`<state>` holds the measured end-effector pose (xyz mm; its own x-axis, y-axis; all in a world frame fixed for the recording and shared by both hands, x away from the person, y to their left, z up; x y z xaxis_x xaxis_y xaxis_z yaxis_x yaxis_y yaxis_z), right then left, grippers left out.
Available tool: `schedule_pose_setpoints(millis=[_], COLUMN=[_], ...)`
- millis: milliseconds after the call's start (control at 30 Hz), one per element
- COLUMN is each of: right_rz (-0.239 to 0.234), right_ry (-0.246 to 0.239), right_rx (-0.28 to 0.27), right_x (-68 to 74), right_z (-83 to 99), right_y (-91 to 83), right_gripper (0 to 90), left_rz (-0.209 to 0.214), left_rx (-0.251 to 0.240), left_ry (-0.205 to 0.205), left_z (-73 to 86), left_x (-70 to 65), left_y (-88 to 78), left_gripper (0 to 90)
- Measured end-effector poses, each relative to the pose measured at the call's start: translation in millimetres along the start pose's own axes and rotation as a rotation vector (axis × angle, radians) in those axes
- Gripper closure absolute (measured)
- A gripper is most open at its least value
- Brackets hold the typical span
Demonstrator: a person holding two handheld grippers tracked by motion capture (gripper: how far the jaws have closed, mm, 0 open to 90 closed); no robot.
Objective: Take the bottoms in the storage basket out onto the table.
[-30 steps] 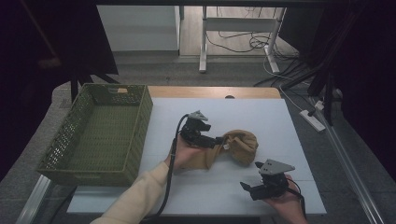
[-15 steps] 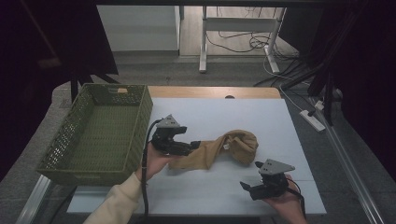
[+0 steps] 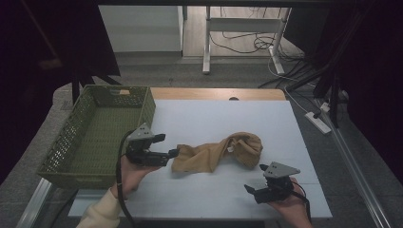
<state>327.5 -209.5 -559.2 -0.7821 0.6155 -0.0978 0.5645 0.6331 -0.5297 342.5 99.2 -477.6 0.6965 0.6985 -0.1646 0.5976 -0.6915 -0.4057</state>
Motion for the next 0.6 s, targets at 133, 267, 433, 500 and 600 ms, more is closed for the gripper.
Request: schedule_pose_setpoints(millis=[133,267,433,500,600], right_rz=[0.001,0.002,0.005,0.006,0.010], right_ry=[0.004,0.003,0.010,0.010,0.012], right_rx=[-0.002,-0.009,-0.025,-0.028,-0.037], right_x=[-0.7,-1.1,-2.2,-2.7,-4.1], right_z=[0.6,-0.3,-2.4,-2.5,-3.3], right_y=[0.3,-0.4,-2.5,-3.6,-4.7], right_gripper=[7.7,7.7,7.7,7.7,7.7], left_rz=[-0.007,-0.015,-0.034,-0.043,-0.048], left_rx=[-0.006,-0.016,-0.024,-0.020,-0.014], left_ry=[-0.015,-0.028,-0.023,-0.018,-0.022], left_z=[8.5,15.3,22.8,27.7,36.2], left_x=[3.5,4.4,4.1,3.9,4.1], left_y=[-12.1,-23.3,-40.2,-46.1,-52.3], left_gripper=[20.6,20.5,20.5,20.5,20.6])
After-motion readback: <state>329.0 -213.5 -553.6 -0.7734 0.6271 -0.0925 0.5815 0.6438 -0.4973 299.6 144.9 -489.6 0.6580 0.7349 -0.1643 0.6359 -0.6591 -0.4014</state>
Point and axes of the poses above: each handheld gripper's, and its own axes: y roughly forward along the jaws, z roughly out of its underside, x roughly to its left, the point moved 10 cm from there along y, roughly forward along the jaws, and after that the axes turned 7 degrees about -x, right-handed, at the moved point
